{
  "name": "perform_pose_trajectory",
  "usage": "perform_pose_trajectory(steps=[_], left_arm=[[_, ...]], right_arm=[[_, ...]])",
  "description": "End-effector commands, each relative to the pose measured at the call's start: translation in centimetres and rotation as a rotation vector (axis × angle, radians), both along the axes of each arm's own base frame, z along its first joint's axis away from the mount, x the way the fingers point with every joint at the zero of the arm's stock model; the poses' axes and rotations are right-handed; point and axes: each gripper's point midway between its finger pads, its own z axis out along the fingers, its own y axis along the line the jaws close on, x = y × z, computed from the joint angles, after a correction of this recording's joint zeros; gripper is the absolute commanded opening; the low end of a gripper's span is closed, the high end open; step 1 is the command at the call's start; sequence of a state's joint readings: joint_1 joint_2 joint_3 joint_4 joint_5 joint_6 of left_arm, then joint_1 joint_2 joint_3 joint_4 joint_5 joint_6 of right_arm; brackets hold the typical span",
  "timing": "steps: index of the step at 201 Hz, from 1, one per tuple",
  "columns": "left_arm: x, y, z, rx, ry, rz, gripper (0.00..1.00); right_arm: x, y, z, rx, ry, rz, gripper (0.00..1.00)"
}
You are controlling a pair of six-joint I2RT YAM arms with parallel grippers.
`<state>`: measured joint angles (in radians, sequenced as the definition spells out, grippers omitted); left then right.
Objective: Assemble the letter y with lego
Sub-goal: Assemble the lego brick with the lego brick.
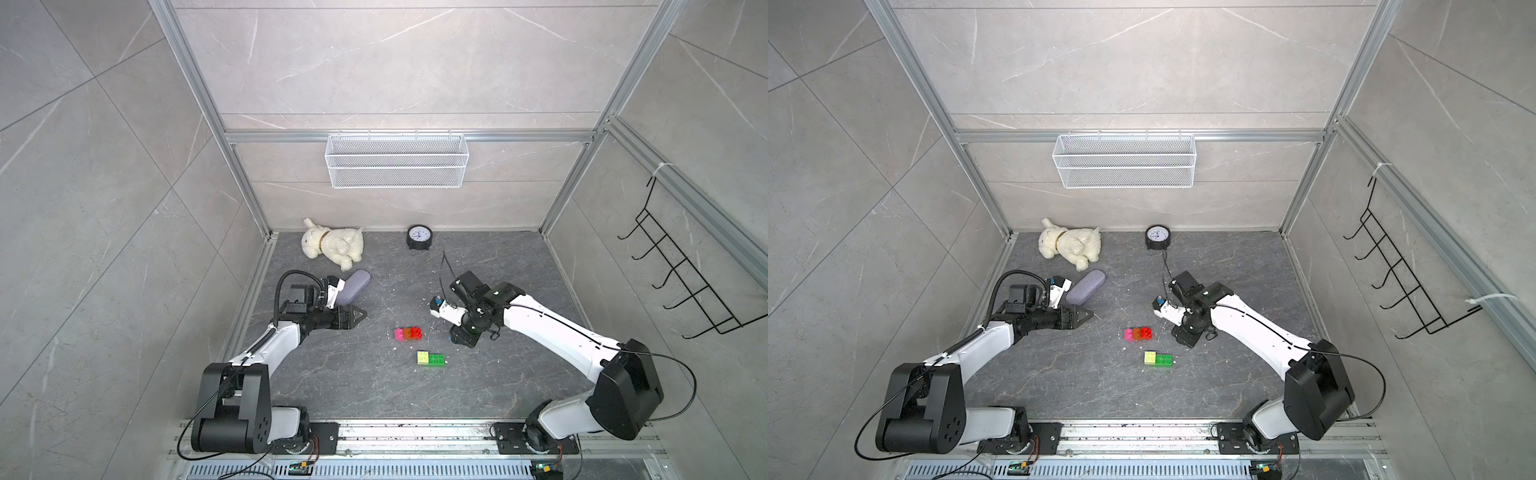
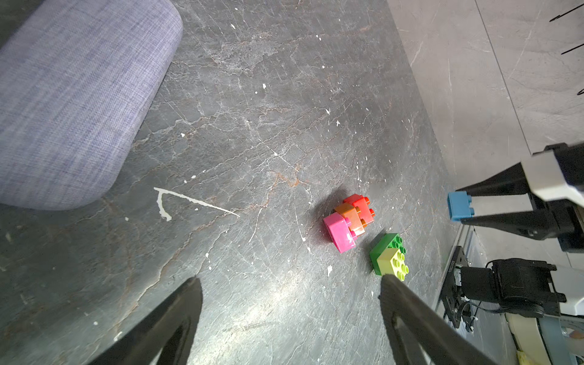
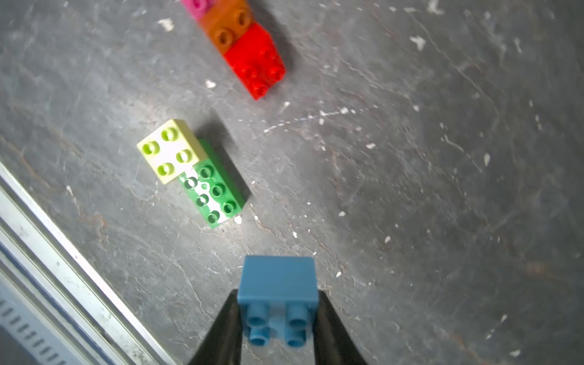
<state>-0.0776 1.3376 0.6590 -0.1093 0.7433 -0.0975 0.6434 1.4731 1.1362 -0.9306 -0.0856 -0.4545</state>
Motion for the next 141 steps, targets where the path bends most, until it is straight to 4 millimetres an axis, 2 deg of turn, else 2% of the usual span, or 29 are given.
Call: perform_pose_trajectory(steps=[1,48,141], left_arm=[[0.0,-0.2,1.2,-0.018,-0.042,-0.026,0.91],[0.0,-0.2,1.0,-0.016,-0.038,-0.025,0.91],[0.1,-0.2,0.7,-0.012,-0.031,-0.025,0.91]], right_arm=[[-1.1,0.4,-1.3,-0.092,-0.014,0.236,0.18],[-2.1,1.5,-3.7,-0.188,0.030,0.374,0.18],[-2.6,2.3,-6.2,-0.266,0.089,0.417,0.17]])
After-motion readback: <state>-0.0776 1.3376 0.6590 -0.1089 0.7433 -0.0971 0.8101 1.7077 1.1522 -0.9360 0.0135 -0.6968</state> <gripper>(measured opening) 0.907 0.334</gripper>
